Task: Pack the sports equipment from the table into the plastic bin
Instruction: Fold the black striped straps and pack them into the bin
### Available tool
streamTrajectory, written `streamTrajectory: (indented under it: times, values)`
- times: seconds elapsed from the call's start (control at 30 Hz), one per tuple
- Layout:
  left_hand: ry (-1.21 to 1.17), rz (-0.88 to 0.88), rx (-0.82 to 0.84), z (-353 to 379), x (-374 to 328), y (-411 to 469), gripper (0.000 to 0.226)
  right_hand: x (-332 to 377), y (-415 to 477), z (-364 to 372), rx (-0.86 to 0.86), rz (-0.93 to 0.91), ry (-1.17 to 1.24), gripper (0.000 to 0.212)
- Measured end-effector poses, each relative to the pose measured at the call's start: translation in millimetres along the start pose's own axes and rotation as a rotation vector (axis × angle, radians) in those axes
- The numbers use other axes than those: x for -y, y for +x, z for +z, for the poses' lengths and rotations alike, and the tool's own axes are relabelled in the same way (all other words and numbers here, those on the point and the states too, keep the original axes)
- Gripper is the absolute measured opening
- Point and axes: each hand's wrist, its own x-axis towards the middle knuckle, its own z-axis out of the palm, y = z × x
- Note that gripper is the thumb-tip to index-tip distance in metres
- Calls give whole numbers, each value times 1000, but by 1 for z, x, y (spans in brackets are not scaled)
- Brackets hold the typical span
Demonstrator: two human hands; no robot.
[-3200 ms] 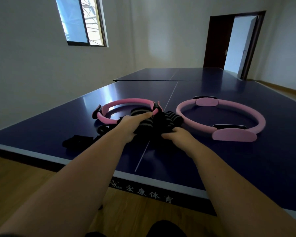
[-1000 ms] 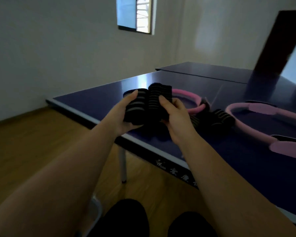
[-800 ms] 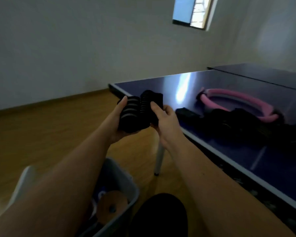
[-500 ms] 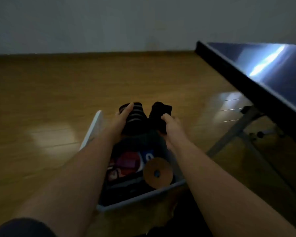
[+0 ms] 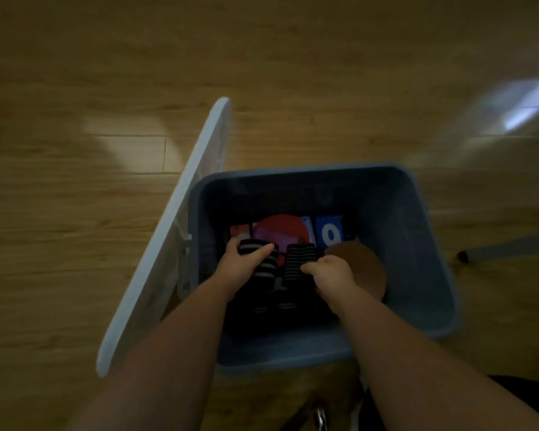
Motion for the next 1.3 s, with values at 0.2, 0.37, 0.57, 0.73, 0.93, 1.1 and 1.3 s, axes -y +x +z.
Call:
streamTrajectory:
  times: [0.2, 0.37, 0.57, 0.73, 0.93, 1.1, 1.3]
  values:
    - [34, -57, 19, 14, 49, 38, 69, -47, 45, 12, 63, 59, -194, 27]
    - [77, -153, 25, 30, 91, 50, 68, -96, 71, 16, 130, 139, -306, 22]
    - [143, -248, 76, 34, 128, 50, 54, -118, 90, 24, 183, 105, -386, 22]
    - [381, -177, 140, 41, 134, 61, 42, -130, 101, 29, 105, 96, -665, 20]
    - [375, -74, 46, 46, 132, 53, 43, -119, 95, 30, 138, 78, -584, 12]
    - [251, -94, -55, 35, 121, 48, 36, -113, 87, 26, 90, 82, -375, 30]
    - [311, 52, -174, 12, 88, 44, 25, -110, 85, 25, 134, 60, -357, 38]
